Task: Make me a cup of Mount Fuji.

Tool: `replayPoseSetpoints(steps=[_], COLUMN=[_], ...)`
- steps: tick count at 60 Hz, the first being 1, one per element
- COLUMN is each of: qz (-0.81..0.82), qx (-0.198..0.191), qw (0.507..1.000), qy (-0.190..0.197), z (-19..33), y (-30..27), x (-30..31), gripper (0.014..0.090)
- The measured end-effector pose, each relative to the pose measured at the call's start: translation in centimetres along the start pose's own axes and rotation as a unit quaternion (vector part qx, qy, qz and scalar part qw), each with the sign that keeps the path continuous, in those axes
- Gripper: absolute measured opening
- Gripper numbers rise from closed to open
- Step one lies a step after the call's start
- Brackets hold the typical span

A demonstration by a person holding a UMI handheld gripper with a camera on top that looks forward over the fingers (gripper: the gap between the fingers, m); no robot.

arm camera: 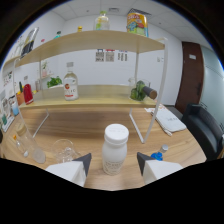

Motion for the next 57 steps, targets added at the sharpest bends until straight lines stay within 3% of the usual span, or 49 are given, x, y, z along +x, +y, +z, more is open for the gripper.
replayPoseSetpoints(steps=[24,57], qz=[0.013,-0.004], qx=[-0.031,-0.047], qw=[0.999,0.999], qy=[0.011,-0.014], z=[-9.2,-11.1], y=[0.1,1.0], x=[-6.1,-11.3], gripper=[0.0856,0.0857])
